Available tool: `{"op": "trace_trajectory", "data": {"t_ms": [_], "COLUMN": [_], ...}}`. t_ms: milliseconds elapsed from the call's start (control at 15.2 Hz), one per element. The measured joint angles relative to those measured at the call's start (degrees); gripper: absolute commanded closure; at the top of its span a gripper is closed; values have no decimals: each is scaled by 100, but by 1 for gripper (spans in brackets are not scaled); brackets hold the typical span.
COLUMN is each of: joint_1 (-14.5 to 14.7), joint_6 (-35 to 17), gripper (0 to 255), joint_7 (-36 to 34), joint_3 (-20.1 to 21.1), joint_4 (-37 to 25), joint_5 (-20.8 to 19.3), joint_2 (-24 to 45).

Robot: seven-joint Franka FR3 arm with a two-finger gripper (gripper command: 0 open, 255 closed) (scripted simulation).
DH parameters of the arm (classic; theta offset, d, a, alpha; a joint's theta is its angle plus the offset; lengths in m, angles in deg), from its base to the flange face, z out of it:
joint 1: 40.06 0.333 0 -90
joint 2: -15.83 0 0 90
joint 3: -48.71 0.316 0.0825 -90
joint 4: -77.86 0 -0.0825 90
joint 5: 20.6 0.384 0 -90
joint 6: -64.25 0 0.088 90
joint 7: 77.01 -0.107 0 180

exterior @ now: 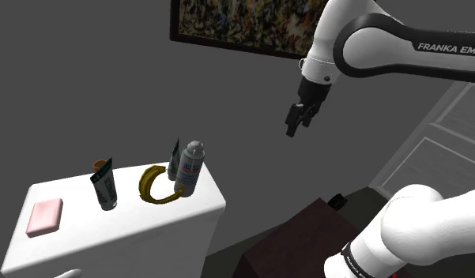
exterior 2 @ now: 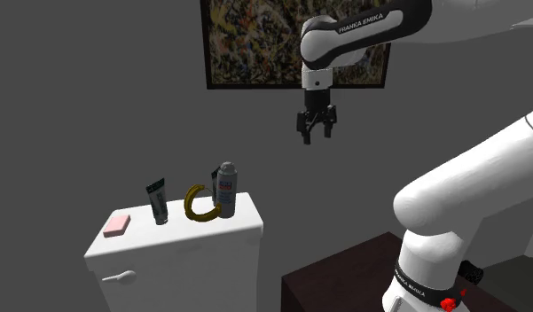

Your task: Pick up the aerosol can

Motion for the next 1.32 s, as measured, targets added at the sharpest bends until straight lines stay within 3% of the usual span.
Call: {"op": "trace_trajectory", "data": {"t_ms": [660,1056,1320], "joint_1": [184,242,338], "joint_6": [-963,-1340,-1440], "gripper": [0,0,0], "joint_7": [-1094,-1837,-2389], "joint_3": [1006,1567,1882], "joint_4": [-762,-1549,-2260], "joint_5": [118,-219,-649], "joint_2": [1513,2622,3474]}}
